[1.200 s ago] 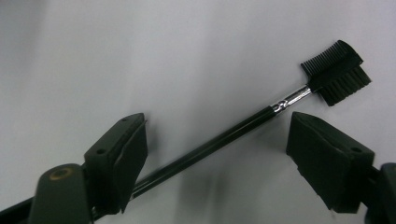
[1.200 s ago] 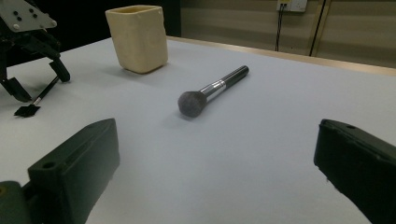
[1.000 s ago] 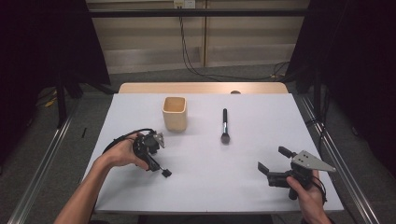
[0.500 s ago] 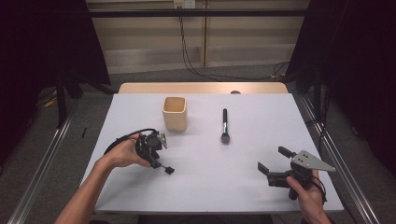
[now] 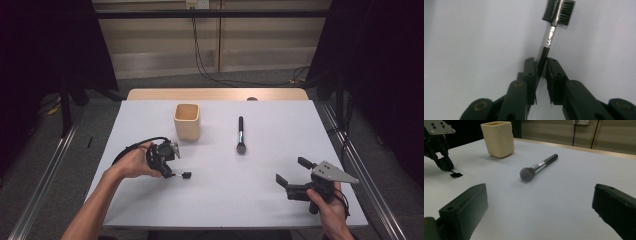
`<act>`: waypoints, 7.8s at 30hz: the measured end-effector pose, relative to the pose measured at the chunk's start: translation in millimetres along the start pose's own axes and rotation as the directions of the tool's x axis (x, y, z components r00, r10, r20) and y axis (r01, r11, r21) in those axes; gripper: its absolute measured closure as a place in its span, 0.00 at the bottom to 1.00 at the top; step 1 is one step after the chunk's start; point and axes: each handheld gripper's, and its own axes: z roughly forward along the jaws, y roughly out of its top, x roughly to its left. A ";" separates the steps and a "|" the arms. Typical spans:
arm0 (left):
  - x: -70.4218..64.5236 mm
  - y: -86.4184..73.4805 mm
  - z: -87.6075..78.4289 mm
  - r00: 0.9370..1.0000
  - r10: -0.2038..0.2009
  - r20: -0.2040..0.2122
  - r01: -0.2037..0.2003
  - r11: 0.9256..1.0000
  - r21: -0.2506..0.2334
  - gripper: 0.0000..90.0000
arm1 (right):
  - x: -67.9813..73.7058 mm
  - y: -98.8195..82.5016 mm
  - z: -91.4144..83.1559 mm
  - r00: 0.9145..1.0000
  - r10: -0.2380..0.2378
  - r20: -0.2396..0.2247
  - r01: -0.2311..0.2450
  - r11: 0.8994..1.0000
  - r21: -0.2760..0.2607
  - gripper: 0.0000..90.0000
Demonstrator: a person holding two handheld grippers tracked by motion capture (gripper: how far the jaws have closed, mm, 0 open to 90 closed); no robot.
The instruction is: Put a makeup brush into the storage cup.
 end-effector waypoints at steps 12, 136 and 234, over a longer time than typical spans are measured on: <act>3.2 -1.1 -1.2 0.998 -0.054 0.019 0.054 0.998 -0.009 0.95 | -0.4 -0.2 0.5 1.000 -0.002 0.000 0.002 1.000 0.005 0.00; -7.9 -19.5 -77.0 0.893 -0.446 -0.052 0.143 0.392 -0.909 0.95 | 0.1 0.2 -0.9 1.000 0.005 0.005 -0.005 1.000 -0.019 0.00; 71.1 23.2 -51.9 0.856 -0.508 -0.097 0.115 0.370 -0.922 0.95 | -1.3 -2.0 -3.8 1.000 0.020 0.016 -0.020 1.000 -0.017 0.00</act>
